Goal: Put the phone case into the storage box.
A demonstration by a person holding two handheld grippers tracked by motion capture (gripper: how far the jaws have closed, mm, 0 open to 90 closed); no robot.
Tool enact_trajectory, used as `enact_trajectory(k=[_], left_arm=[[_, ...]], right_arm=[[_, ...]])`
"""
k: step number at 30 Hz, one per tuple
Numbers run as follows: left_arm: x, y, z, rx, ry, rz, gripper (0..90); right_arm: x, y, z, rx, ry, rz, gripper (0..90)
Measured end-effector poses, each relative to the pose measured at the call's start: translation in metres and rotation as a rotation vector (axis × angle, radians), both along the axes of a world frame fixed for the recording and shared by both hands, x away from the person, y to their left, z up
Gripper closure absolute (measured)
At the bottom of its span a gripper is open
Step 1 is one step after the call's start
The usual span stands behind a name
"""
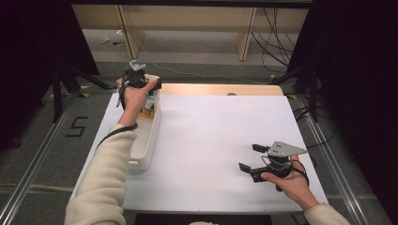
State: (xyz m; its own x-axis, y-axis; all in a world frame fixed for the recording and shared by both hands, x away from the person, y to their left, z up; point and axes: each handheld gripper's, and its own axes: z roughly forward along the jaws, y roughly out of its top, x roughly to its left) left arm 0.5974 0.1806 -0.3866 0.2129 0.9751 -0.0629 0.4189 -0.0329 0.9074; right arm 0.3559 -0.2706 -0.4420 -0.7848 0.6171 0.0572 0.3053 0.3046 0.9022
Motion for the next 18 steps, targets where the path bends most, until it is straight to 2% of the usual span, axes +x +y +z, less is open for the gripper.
enact_trajectory(k=[18], left_arm=[[0.0009,0.0000,-0.0026,0.004,0.014,-0.008,10.6]], right_arm=[[0.0000,0.0000,-0.0001,-0.002,0.000,0.001,9.9]])
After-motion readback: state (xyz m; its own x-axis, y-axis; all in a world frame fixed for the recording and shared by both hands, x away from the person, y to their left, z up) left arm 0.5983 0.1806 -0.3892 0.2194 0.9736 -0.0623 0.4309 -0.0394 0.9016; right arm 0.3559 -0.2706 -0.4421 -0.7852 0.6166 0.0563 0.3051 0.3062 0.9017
